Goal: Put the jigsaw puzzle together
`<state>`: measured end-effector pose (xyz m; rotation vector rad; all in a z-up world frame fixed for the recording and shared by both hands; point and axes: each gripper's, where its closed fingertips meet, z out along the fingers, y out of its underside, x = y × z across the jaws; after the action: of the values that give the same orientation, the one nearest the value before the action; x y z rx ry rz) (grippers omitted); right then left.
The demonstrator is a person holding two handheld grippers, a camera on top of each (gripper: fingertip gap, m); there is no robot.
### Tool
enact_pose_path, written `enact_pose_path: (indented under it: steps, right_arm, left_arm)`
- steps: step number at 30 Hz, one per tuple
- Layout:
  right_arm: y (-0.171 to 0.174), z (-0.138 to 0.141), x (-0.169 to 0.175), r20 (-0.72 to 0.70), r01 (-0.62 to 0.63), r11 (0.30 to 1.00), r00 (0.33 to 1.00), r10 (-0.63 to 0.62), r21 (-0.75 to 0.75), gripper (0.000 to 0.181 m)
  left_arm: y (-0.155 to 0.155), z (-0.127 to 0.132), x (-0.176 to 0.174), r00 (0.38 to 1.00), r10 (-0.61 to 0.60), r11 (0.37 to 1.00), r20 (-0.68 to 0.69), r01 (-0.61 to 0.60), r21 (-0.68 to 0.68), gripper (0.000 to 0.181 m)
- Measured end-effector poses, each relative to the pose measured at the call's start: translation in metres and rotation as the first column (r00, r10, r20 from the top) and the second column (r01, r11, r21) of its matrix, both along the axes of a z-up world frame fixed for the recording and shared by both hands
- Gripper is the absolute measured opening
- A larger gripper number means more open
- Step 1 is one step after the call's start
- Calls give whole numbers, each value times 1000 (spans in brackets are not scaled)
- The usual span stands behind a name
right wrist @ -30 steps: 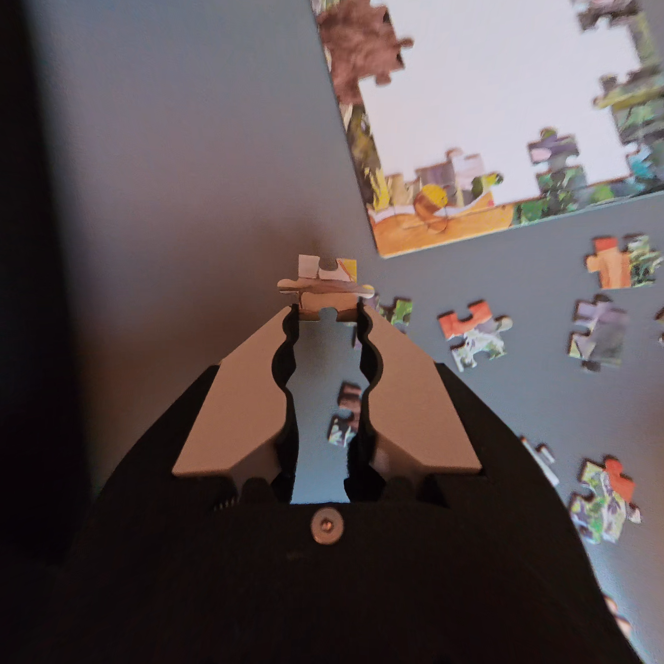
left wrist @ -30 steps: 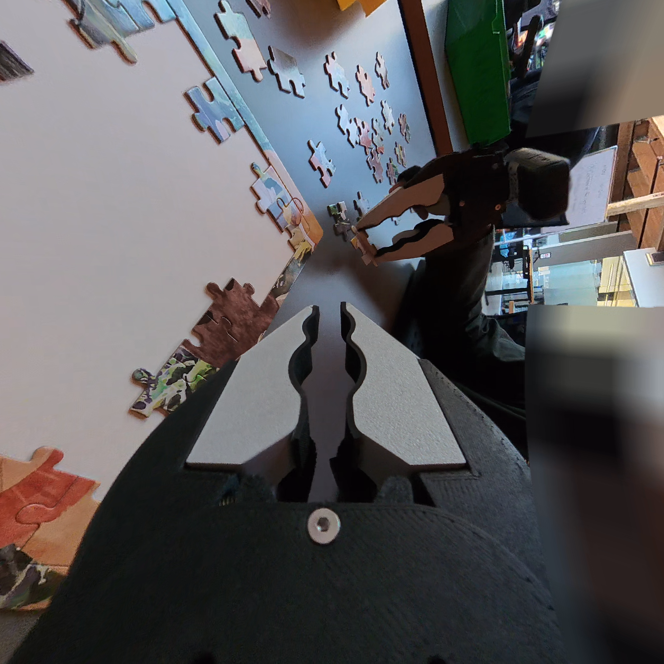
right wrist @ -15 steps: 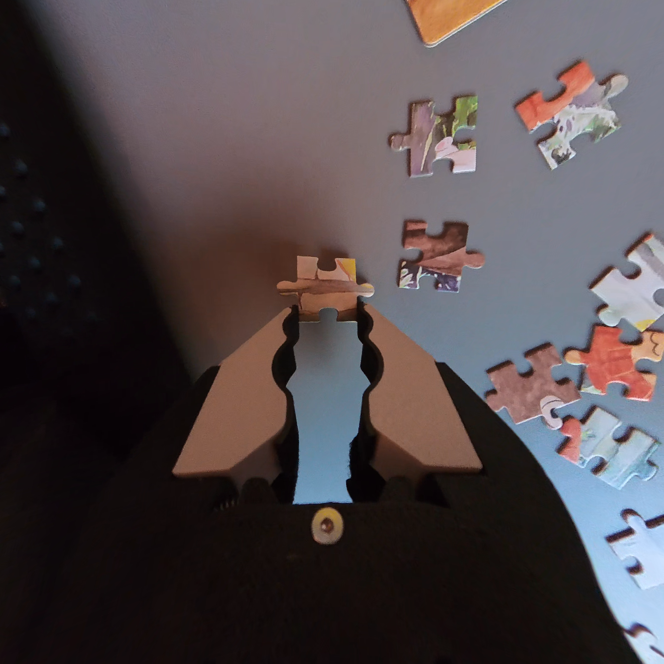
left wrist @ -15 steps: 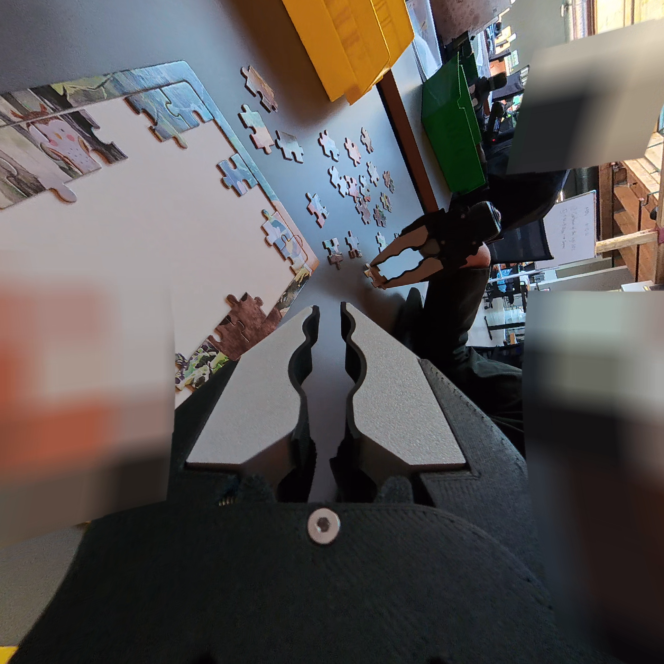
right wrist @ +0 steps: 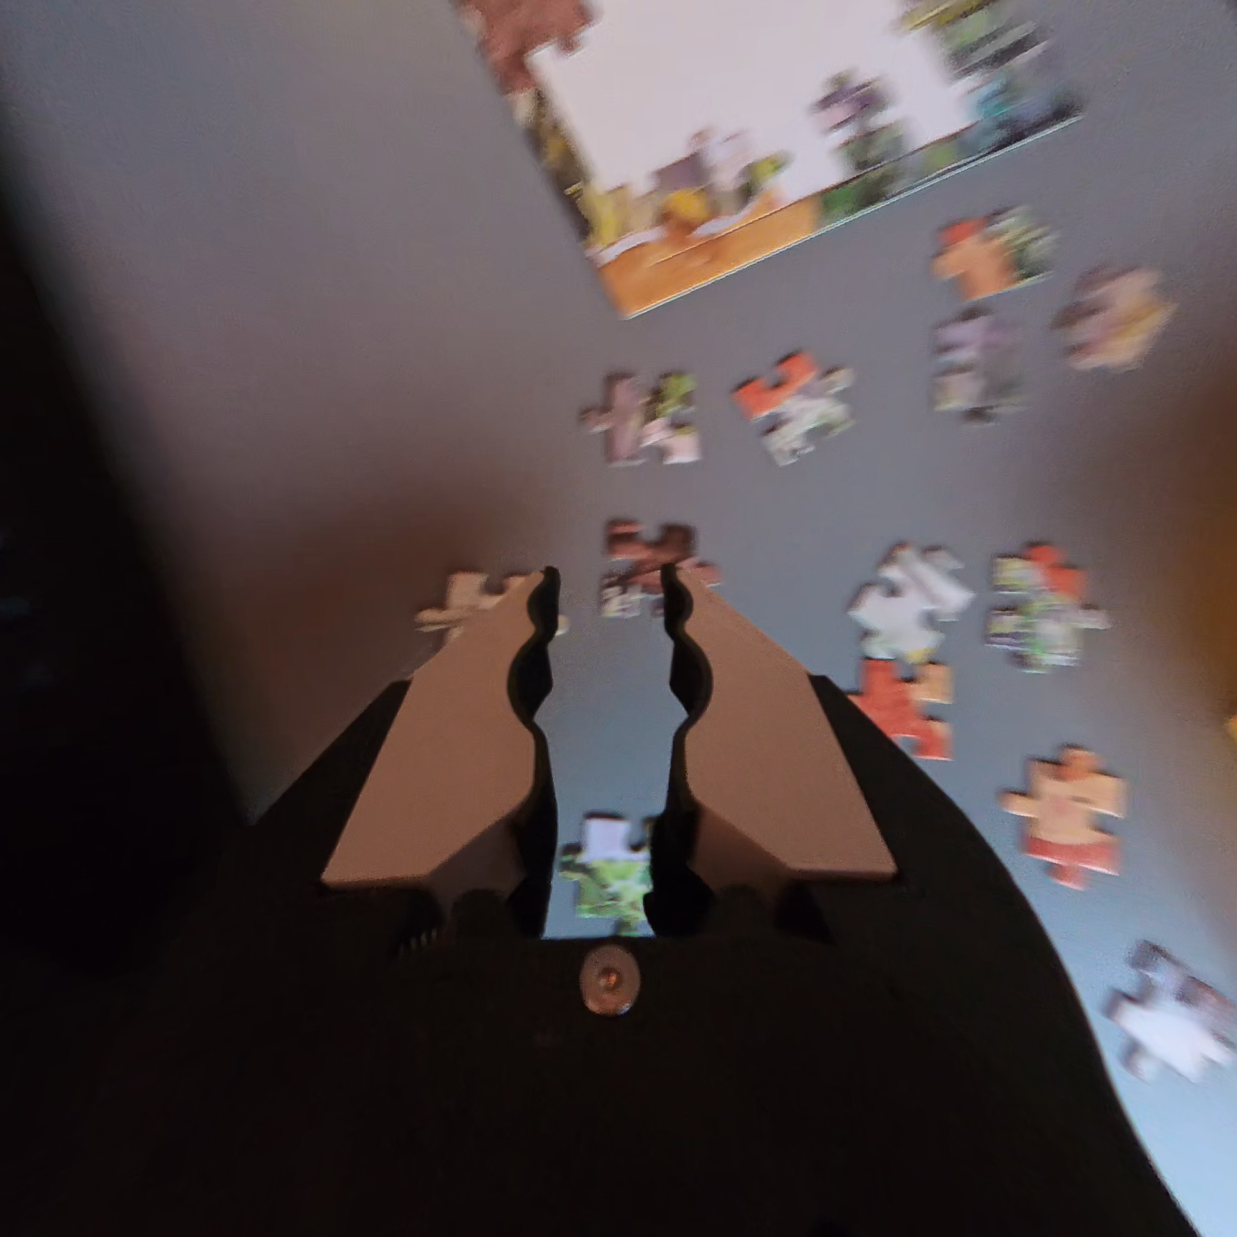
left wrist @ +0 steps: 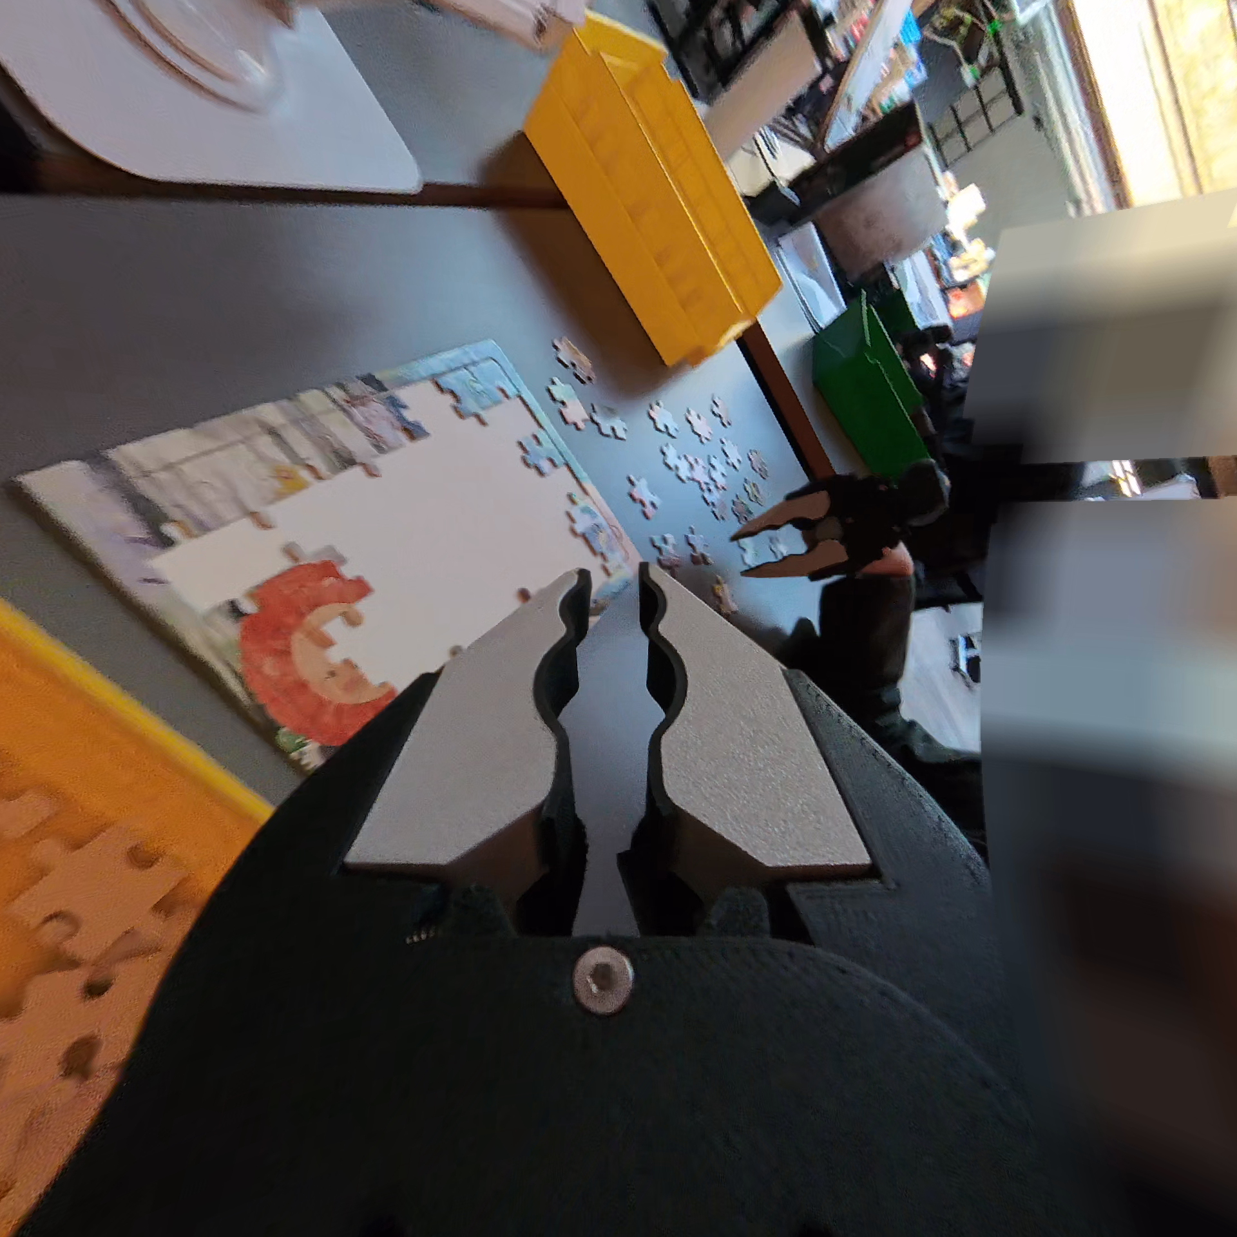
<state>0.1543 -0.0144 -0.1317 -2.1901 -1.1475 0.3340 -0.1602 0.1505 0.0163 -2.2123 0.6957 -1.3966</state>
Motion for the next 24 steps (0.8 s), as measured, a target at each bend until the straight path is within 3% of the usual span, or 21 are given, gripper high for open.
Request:
enact_pose_path:
  steps: [5,9,16,21,24]
  right_arm:
    - [66,43,40,-61,306,902,951,-302,303,29]
    - [81,61,67,-122,441,804,894,-431,399,32]
    - [85,85,86,-257,542,700,839,-479,464,31]
    - [88,98,102,-316,591,598,802,-506,542,30]
    - [89,91,101,-319,581,623,812,-489,524,31]
  left_arm:
    - [38,22,-82,953,302,941,-36,-292,173,13]
    - [48,54,-123,901,432,847,50,-424,322,12]
    - [41,97,-131,874,477,661,90,-424,619,17]
    - [42,99,-142,828,556,550,72,-432,715,28]
    - [46,93,-160,792,608,524,54,-452,722,36]
